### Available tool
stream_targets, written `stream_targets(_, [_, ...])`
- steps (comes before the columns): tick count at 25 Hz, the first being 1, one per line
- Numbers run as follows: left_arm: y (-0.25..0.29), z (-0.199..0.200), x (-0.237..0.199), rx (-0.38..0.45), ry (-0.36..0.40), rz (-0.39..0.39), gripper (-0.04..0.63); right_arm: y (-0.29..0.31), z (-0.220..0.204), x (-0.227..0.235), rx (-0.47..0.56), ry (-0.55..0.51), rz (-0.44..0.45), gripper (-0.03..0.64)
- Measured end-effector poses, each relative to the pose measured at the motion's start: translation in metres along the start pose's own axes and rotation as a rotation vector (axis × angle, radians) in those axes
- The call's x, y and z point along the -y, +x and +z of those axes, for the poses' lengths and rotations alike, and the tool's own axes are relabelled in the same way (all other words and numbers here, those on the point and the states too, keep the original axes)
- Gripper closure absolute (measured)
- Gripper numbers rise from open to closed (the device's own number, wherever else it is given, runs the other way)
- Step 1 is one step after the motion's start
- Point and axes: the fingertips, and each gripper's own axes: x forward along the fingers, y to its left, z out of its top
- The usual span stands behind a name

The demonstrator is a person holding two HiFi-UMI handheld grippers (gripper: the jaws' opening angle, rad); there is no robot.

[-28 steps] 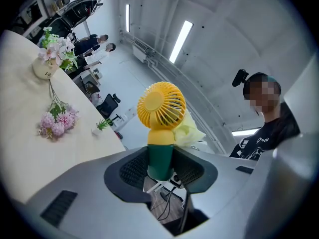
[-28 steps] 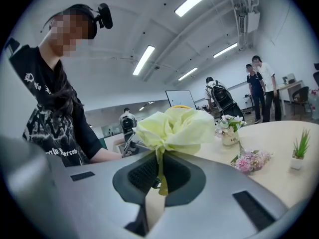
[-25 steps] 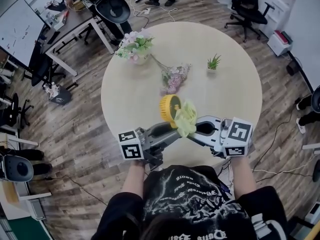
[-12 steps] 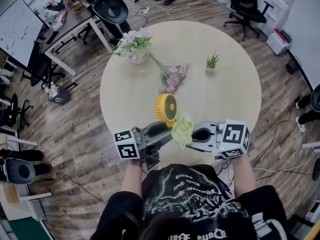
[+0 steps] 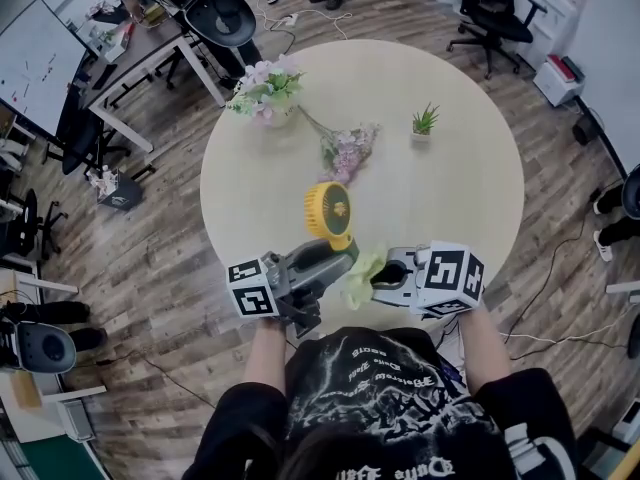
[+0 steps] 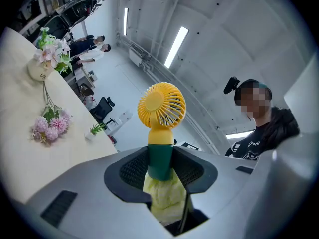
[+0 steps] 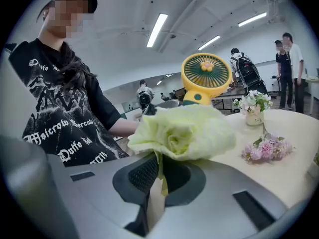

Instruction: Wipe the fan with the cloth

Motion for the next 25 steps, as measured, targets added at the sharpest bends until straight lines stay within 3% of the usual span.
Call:
stream_targets(6, [0.005, -0.010, 0.002, -0.036, -0.011, -0.018, 0.422, -0.006, -0.017, 0.024, -0.016, 0.045, -0.120, 0.594])
stream_targets(11, [0.008, -0.018, 0.001, -0.089, -0.015, -0.027, 0.422, -0.024, -0.011, 0.050, 0.044, 0.081, -0.244, 0.594])
stream_targets(16, [0.012, -0.038, -0.002, -0.195, 0.000, -0.007, 0.422, -0.038, 0.002, 0.066, 0.138, 0.106, -0.344, 0.594])
stream_targets(25, [0.016, -0.042, -0.018, -0.226, 0.029, 0.081, 0.422, -0.060, 0.013, 0.084, 0.395, 0.310, -0.399, 0.594])
